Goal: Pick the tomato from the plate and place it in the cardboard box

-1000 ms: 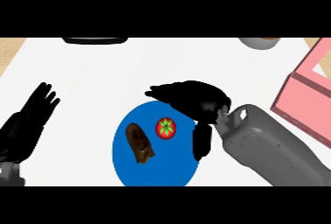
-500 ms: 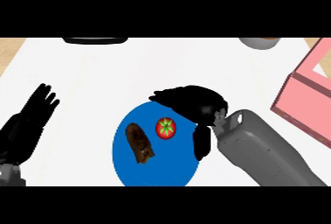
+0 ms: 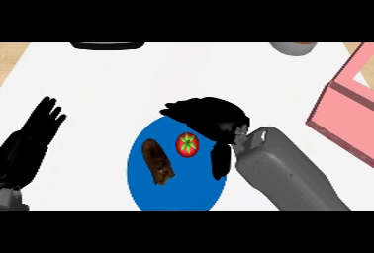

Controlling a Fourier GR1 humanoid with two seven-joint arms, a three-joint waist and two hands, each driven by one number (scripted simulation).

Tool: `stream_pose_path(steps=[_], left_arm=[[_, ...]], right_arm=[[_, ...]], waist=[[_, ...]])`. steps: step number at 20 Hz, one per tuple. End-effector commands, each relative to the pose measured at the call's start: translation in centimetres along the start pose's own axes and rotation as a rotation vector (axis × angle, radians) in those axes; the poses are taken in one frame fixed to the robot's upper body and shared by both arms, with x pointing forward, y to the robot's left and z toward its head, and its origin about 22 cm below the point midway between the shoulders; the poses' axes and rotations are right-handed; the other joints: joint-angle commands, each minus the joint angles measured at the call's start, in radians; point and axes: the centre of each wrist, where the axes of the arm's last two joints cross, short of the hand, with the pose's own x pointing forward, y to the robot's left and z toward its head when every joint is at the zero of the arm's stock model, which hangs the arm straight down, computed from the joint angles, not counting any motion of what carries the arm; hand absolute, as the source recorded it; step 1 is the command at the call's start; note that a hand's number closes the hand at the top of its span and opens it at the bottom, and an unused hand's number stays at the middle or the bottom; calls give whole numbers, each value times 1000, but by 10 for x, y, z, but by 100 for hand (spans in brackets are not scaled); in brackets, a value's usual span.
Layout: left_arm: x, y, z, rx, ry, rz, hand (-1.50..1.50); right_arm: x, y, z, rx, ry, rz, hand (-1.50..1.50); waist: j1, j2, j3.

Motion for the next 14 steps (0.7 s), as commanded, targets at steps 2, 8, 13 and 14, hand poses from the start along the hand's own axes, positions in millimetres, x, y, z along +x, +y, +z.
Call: stream_pose_path(steps=[2,8,13,14], left_arm=[[11,-7,10,-18,5,-16,0],[-11,-4,0,6,10,-7,0],[-26,4,-7,-11,1,9,0],[-4,-3,-11,1,-10,-5,0]], right_arm=[[-3,-5,-5,6,43,49,-150],[22,-5,-18,26,45,52,-150],[2,16,-40,52,103,58,-150],[20,31,-28,52,104,75,-150]], waist=[[2,0,0],[0,0,0],[2,2,0],[-3,0,0]])
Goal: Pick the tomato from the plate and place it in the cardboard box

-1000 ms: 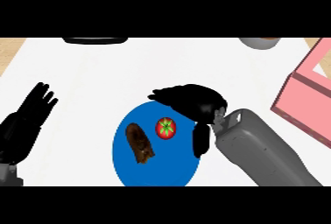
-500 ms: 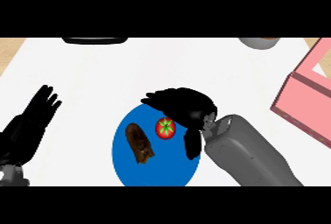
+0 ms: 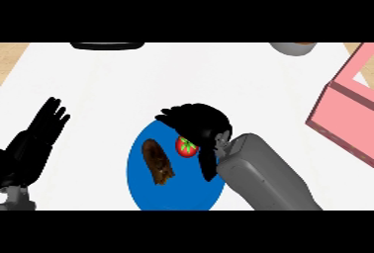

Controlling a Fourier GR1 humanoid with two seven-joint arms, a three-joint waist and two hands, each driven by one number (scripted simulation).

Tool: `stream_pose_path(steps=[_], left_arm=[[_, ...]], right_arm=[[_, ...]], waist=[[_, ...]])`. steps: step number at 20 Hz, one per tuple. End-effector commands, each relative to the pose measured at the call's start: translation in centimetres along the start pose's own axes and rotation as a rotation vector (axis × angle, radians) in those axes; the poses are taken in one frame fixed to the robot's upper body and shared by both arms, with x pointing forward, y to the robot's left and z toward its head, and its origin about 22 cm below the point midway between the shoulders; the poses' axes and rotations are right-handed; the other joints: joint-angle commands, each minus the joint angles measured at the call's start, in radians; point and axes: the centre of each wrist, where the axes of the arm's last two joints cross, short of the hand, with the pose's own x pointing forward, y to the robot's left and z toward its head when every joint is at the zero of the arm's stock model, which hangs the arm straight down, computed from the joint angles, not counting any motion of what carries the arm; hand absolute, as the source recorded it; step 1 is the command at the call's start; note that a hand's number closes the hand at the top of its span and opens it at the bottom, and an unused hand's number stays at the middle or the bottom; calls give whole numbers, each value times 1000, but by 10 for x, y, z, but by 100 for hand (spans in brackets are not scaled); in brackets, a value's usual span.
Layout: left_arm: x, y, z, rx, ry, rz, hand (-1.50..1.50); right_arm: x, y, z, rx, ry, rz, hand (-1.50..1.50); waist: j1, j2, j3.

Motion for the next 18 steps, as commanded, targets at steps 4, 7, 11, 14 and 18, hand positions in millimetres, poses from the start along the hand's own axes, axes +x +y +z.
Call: stream_pose_path(steps=[4,7,11,14,18], left_arm=[[17,-10,0,-5,13,-1,0],[14,-9,8,2,-15,1,0],[5,-17,5,-4,-13,-2,0],[12,19,-6,-1,3,-1,0],[13,5,7,0,1,-3,0]], right_arm=[[4,5,-13,14,43,28,-150],[10,-2,-6,18,39,46,-150],[1,25,-20,42,49,30,-150],[-9,23,-25,65,61,54,-150],[-13,40,-32,60,58,68,-150]], waist=[[0,0,0],[0,-1,0],[1,0,0],[-1,0,0],[3,0,0]])
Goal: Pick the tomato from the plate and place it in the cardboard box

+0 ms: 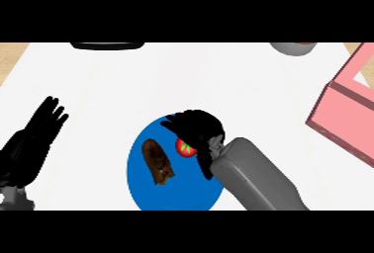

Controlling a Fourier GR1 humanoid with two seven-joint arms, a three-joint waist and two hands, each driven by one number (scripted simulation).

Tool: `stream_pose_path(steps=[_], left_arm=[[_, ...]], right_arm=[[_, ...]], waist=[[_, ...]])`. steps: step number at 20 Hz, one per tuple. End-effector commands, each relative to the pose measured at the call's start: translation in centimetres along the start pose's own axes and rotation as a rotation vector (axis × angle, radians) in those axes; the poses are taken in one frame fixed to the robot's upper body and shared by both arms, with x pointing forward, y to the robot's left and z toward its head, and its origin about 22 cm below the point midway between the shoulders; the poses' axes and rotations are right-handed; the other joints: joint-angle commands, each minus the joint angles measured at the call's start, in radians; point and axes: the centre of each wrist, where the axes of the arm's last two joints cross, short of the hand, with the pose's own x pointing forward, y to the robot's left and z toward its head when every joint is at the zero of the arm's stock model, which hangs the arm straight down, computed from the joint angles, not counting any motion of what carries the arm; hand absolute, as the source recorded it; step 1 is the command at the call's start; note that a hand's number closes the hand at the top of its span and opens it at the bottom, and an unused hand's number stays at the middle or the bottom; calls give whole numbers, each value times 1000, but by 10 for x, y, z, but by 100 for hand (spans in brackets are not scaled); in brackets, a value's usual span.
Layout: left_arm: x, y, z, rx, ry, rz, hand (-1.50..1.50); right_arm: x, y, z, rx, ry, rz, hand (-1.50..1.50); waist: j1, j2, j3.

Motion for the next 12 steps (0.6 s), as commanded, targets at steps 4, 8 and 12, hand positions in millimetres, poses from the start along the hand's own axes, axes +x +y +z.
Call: stream_pose_path(steps=[4,8,12], left_arm=[[0,-12,4,-2,15,8,0],[26,-26,-12,-11,-1,19,0],[2,8,-5,0,1,11,0]], right_arm=[[-17,21,-12,15,13,-5,-150],[-2,8,-19,17,19,13,-150],[-16,25,-26,20,14,21,-150]], waist=[[2,0,0],[4,1,0],[3,1,0]])
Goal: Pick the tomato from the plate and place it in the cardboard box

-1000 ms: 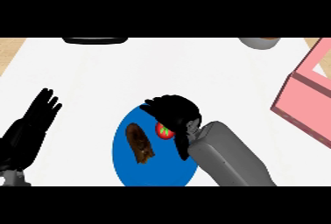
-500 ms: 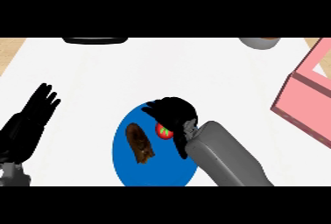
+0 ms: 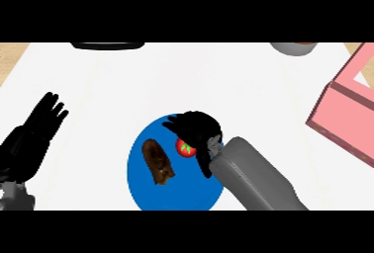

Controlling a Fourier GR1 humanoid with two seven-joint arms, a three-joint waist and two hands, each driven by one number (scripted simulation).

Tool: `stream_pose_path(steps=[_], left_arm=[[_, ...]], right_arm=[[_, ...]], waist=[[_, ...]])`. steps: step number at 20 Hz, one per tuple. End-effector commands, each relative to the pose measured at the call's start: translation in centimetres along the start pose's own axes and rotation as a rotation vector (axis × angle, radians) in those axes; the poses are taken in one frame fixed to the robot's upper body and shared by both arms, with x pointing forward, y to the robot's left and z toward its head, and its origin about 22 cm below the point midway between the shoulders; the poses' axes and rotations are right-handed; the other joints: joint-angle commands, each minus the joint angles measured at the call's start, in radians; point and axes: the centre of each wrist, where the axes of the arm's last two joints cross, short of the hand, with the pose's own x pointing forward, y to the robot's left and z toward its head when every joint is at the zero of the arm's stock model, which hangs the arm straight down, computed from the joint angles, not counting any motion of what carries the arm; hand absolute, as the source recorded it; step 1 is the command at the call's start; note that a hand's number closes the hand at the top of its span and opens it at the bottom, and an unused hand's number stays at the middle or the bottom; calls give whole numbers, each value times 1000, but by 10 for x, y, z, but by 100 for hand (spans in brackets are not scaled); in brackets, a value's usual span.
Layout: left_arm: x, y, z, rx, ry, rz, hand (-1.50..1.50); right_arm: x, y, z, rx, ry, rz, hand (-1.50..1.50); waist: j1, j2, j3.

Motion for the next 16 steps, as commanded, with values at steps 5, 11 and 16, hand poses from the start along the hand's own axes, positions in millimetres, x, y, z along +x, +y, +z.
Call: stream_pose_path(steps=[5,11,16], left_arm=[[-11,3,14,-12,-4,6,0],[-5,7,12,-4,-10,-12,0],[-8,10,22,48,10,10,0]], right_arm=[[6,-5,0,-75,-103,20,150],[6,-3,-5,-108,-116,39,150],[-99,63,72,-103,181,-51,150]], waist=[[5,-1,0],[2,-1,0],[-61,-16,1]])
